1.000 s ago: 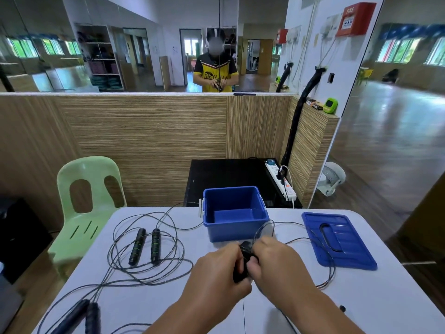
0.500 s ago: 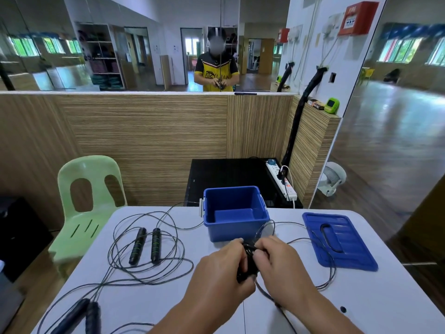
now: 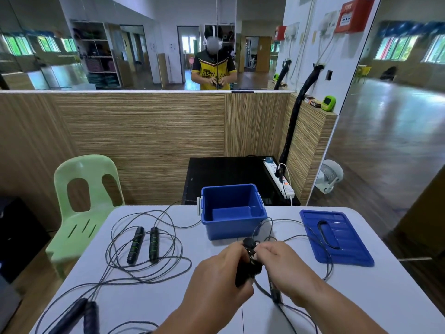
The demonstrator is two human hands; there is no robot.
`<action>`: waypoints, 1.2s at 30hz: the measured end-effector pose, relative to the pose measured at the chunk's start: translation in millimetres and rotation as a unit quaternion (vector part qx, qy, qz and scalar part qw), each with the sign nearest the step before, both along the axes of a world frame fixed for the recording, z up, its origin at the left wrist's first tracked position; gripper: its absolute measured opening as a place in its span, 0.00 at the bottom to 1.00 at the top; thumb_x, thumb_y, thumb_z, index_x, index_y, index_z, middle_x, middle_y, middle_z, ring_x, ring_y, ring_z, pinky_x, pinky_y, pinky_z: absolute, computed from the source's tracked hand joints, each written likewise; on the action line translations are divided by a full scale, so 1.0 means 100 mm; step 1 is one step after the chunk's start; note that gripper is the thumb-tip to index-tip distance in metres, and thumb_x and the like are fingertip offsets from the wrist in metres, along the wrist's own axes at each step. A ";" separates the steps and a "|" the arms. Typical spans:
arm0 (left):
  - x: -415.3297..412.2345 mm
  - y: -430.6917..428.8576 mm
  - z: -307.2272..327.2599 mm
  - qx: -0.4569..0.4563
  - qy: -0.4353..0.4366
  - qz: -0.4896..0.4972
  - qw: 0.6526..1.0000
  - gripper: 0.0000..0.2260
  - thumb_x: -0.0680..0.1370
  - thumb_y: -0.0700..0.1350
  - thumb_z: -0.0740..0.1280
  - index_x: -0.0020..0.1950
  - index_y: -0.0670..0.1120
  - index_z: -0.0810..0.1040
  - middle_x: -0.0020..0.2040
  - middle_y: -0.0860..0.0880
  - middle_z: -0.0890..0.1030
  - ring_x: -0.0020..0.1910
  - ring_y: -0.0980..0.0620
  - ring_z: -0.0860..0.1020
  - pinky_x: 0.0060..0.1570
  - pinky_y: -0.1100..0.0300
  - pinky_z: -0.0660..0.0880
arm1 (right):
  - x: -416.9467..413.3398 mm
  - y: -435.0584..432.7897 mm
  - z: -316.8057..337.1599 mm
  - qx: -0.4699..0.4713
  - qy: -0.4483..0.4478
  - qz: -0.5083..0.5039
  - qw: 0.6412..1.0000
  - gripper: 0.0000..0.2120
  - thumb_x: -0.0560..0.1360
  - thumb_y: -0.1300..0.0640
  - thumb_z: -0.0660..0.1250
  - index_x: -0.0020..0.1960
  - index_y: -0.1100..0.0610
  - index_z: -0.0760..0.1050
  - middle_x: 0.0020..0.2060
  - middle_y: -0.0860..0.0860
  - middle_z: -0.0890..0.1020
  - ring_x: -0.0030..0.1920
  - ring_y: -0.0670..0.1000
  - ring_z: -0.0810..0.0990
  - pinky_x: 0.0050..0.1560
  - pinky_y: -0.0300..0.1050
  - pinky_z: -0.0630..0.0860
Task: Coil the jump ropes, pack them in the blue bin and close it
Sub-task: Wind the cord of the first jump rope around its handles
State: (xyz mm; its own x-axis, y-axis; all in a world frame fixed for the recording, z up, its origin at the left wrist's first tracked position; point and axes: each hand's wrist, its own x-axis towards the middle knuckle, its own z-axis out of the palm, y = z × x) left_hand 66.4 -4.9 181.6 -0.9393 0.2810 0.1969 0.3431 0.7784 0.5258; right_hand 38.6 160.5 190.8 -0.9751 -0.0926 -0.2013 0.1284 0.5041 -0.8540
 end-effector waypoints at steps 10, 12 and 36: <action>-0.02 -0.06 0.01 0.009 0.033 -0.021 0.999 0.15 0.75 0.56 0.67 0.61 0.63 0.69 0.58 0.64 0.78 0.50 0.56 0.77 0.45 0.64 0.75 | 0.08 -0.02 0.10 -0.050 -0.047 0.014 0.998 0.09 0.73 0.60 0.62 0.38 0.53 0.79 0.36 0.52 0.77 0.40 0.49 0.77 0.37 0.45 0.80; -0.03 -0.05 0.05 0.017 0.038 -0.013 0.999 0.14 0.75 0.57 0.67 0.59 0.63 0.69 0.57 0.63 0.79 0.48 0.55 0.77 0.45 0.62 0.76 | 0.12 -0.03 0.11 -0.005 0.009 0.025 1.000 0.06 0.71 0.60 0.65 0.40 0.52 0.79 0.39 0.53 0.76 0.38 0.51 0.79 0.41 0.49 0.84; 0.04 0.01 0.24 0.051 0.009 0.032 0.998 0.15 0.74 0.58 0.70 0.57 0.62 0.68 0.55 0.63 0.81 0.48 0.57 0.78 0.47 0.62 0.77 | 0.26 -0.02 0.32 0.039 0.162 -0.039 0.985 0.10 0.70 0.63 0.71 0.38 0.48 0.81 0.31 0.43 0.82 0.29 0.42 0.75 0.32 0.33 0.72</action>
